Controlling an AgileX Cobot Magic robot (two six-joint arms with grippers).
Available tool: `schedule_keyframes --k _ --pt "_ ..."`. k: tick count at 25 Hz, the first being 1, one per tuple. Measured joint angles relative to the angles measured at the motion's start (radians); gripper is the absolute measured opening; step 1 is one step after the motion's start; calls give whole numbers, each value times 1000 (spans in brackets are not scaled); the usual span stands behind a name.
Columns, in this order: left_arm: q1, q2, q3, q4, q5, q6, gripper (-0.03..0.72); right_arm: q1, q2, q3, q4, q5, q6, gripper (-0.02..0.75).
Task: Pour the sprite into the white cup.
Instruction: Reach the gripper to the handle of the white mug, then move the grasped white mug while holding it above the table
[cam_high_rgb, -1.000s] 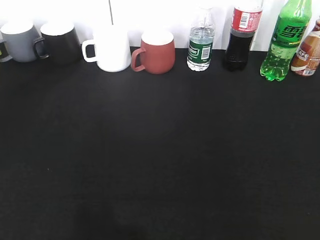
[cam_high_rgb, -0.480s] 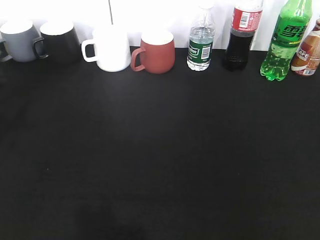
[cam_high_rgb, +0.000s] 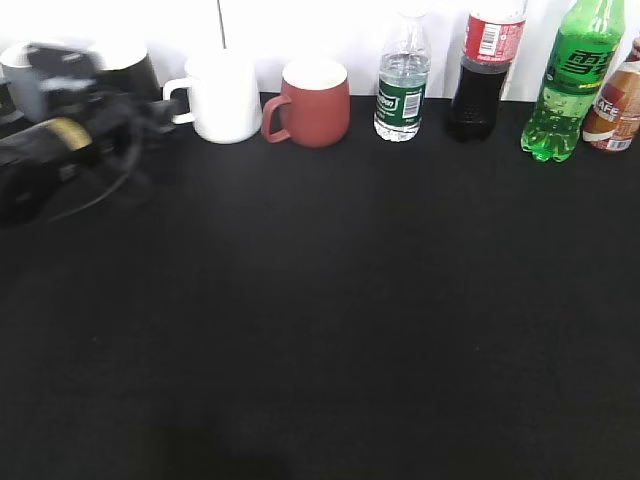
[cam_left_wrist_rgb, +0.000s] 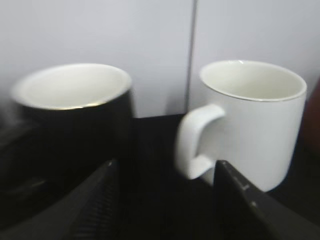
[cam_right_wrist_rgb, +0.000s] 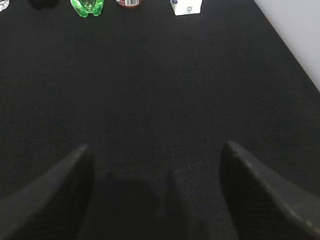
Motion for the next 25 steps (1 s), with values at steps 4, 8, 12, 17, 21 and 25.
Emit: schedule_keyframes --k 4,8,12,17,21,25 --pt "-6 91 -144 -92 85 0 341 0 0 0 2 0 0 586" --pt "-6 148 -219 -97 101 0 335 0 0 0 3 0 0 586" --pt "-7 196 -261 -101 47 0 326 0 0 0 4 -1 0 586" --pt "-12 250 -340 -106 45 0 309 0 0 0 6 -1 0 586" --pt "-15 258 -351 -105 20 0 143 0 0 0 6 -1 0 586" --pt "-13 260 -351 -85 14 7 55 0 0 0 6 -1 0 586"
